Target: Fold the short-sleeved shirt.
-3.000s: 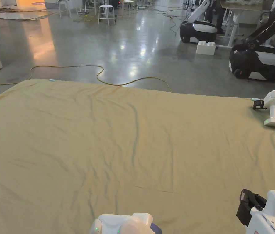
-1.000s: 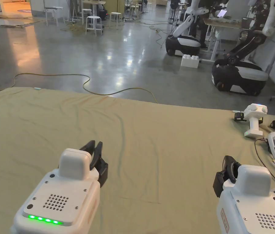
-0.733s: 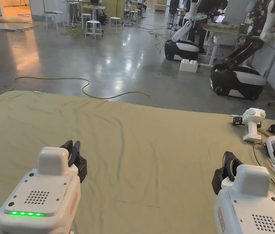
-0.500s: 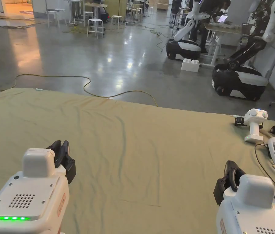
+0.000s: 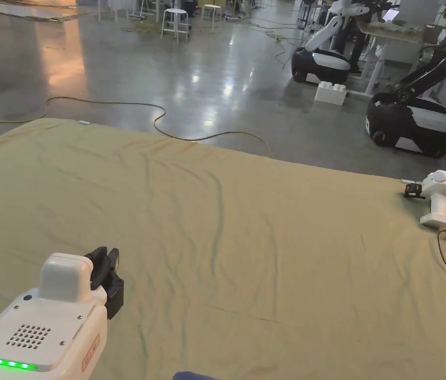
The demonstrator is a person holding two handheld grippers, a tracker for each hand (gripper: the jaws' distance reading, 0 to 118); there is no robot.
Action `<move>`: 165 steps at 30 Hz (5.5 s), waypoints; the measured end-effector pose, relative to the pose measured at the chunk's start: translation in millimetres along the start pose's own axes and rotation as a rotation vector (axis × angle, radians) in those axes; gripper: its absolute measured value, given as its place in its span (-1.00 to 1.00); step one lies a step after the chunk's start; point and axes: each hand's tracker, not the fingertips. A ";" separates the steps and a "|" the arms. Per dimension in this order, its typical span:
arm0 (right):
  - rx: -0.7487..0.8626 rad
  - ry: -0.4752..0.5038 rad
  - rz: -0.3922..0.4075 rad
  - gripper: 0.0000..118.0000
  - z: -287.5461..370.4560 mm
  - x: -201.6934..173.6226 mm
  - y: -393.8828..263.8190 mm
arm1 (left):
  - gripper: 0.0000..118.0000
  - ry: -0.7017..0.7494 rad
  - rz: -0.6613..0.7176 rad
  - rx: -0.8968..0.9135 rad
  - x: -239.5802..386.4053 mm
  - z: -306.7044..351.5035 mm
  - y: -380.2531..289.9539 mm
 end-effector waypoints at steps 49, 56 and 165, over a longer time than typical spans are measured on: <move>-0.063 0.013 0.002 -1.00 -25.6 16.5 -25.1 | -0.62 -0.849 0.776 -0.912 1.4 -73.8 -170.4; 0.084 -0.033 -0.037 -1.00 -20.4 38.5 39.0 | -0.63 -0.811 0.710 -0.837 -71.1 -70.6 -100.5; 0.398 -0.214 -0.100 0.80 -4.8 107.6 168.5 | 0.31 -0.051 0.015 0.119 64.3 -39.1 30.5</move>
